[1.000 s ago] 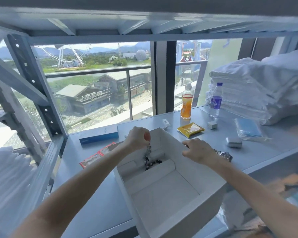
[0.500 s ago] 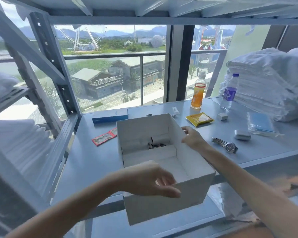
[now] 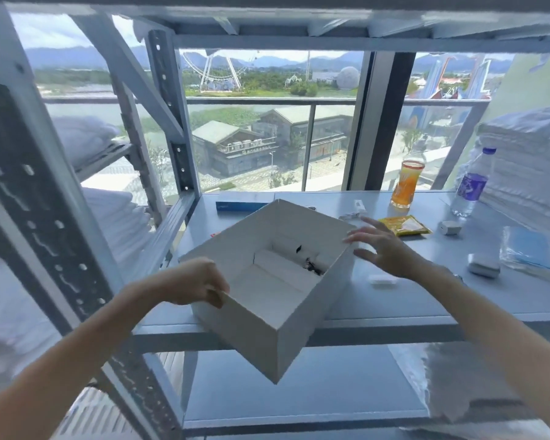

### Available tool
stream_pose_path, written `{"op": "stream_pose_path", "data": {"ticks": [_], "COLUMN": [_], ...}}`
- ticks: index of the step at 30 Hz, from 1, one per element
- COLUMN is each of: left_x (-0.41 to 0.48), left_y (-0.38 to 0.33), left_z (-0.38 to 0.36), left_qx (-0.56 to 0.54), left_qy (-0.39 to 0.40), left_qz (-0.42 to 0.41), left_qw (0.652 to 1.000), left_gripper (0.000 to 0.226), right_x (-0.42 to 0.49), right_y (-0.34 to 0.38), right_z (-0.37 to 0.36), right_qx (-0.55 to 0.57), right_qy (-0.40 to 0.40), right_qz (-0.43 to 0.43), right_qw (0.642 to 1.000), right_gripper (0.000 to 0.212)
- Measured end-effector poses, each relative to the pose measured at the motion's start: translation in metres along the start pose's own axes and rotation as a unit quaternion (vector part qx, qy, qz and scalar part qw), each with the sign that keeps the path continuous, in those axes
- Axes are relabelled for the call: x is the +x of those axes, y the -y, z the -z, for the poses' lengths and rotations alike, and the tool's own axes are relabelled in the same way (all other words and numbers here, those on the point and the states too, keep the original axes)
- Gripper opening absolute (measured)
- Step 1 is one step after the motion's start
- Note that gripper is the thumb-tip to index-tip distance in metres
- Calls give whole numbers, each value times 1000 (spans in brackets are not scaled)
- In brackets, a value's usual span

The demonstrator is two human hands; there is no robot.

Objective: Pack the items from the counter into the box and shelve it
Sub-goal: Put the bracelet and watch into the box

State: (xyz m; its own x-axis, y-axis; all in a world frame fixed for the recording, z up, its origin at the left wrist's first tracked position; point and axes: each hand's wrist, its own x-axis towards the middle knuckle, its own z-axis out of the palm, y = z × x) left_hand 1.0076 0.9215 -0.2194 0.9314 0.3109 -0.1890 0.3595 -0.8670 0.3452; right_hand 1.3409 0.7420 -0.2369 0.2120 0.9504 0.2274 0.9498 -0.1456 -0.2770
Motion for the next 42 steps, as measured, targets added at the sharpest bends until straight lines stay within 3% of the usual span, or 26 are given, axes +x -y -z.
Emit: {"op": "stream_pose_path", "data": {"ticks": [2, 3, 7, 10, 13, 17, 20, 25, 29, 30, 32, 34, 36, 38, 42], "left_x": [-5, -5, 3, 7, 20, 51, 61, 64, 66, 68, 78, 93, 105, 112, 101], "left_y": [20, 28, 39, 12, -35, -59, -54, -50, -29, -19, 9, 33, 44, 42, 32], "left_z": [8, 11, 19, 11, -13, -39, -40, -43, -8, 3, 26, 42, 46, 33, 3], "left_qx": [-11, -3, 122, 137, 68, 90, 119, 126, 32, 26, 56, 101, 52, 18, 95], "left_qy": [-11, -18, -86, -245, -332, -262, -282, -270, -64, -54, -168, -252, -202, -133, -144], "left_qz": [18, 24, 28, 8, -33, -1, 43, 32, -42, -46, -38, 0, 63, 95, 127], "left_qw": [1000, 1000, 988, 960, 940, 961, 951, 954, 997, 997, 983, 963, 976, 986, 977], "left_gripper": [6, 8, 24, 51, 29, 33, 37, 39, 58, 58, 37, 42, 57, 56, 48], "right_x": [2, 2, -5, -10, -18, -31, -36, -32, -23, -19, -10, 1, 11, 18, 29], "right_y": [-3, 0, 15, 27, 45, 63, 59, 44, 17, 7, -14, -32, -44, -50, -50], "right_z": [5, 3, -15, -25, -39, -54, -55, -46, -30, -24, -8, 8, 19, 23, 16], "right_qx": [-38, -43, -66, -70, -32, 8, 65, 99, 165, 181, 201, 207, 194, 168, 87], "right_qy": [70, 58, -96, -170, -206, -233, -222, -160, -60, -32, 32, 95, 130, 138, 32], "right_qz": [22, 30, 43, 12, -21, -26, -5, 37, 75, 66, 27, -13, -36, -36, -3], "right_qw": [997, 997, 992, 983, 978, 972, 973, 981, 982, 981, 979, 974, 972, 975, 996], "right_gripper": [31, 31, 39, 35, 34, 35, 29, 22, 21, 19, 15, 17, 21, 24, 13]}}
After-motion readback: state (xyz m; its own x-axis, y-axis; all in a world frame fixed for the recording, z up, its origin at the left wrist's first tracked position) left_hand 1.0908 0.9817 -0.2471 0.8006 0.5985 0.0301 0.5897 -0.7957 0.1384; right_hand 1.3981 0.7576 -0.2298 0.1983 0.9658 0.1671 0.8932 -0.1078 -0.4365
